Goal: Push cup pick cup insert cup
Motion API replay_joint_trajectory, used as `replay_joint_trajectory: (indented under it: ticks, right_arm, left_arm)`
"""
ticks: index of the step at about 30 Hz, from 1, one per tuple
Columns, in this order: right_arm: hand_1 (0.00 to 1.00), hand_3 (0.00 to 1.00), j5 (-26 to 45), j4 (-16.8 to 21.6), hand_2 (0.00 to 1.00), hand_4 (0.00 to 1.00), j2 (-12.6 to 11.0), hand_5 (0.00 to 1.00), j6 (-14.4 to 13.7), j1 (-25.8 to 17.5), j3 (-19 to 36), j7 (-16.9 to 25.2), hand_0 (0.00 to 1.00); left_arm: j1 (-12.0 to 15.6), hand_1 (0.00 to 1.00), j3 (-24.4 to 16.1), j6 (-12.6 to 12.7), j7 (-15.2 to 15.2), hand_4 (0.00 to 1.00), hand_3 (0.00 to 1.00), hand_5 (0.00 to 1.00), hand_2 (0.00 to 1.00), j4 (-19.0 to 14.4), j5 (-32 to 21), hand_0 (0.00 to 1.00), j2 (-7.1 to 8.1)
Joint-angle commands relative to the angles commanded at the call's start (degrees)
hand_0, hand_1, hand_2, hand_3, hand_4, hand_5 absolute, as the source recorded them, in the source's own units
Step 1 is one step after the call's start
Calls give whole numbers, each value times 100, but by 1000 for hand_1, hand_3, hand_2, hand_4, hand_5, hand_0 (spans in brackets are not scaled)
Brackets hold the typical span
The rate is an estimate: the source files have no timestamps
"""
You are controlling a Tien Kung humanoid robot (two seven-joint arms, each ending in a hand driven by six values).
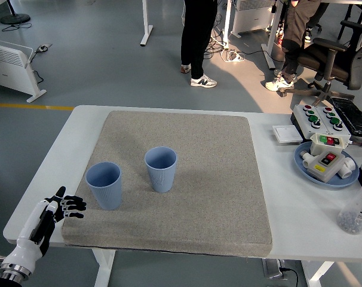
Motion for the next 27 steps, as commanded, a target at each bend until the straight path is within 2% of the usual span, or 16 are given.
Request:
replay_joint_trajectory:
  ticks: [3, 4, 9, 10, 13, 20, 22, 27]
  right_arm:
    - [549, 546, 20, 0, 503, 101, 1, 960, 0, 4, -12, 2, 531]
    - [549, 547, 29, 0, 503, 100, 1, 957, 1, 6, -18, 3, 531]
    - [549, 547, 73, 0, 503, 100, 6, 957, 0, 10, -44, 4, 531]
    - [549, 547, 74, 0, 503, 100, 5, 956, 3, 11, -51, 5, 531]
    - [549, 547, 85, 0, 503, 100, 10, 956, 6, 13, -59, 4, 531]
    - [549, 547, 119, 0, 503, 99, 19, 956, 7, 15, -76, 3, 531]
    - [549, 547, 121, 0, 503, 98, 18, 956, 7, 15, -75, 3, 531]
    - [549, 547, 139, 0, 503, 98, 18, 956, 9, 16, -86, 4, 531]
  left_arm:
    - [-99, 530, 81, -26, 23, 640, 451, 998, 501, 63, 85, 443, 0]
    - [-148, 557, 128, -60, 44, 629, 467, 998, 519, 95, 69, 499, 9]
    - [-343, 557, 336, -171, 150, 629, 467, 998, 519, 218, 2, 499, 86]
    - [-400, 585, 406, -204, 162, 618, 480, 998, 536, 259, -11, 536, 114]
    - [-572, 585, 605, -243, 162, 618, 480, 998, 536, 387, -61, 536, 149]
    - [-903, 591, 811, -115, 101, 614, 482, 998, 536, 705, -74, 560, 91]
    - [-974, 592, 835, -93, 90, 614, 485, 998, 539, 791, -86, 592, 80]
    - [-1098, 592, 891, -102, 79, 614, 485, 998, 539, 978, -88, 592, 94]
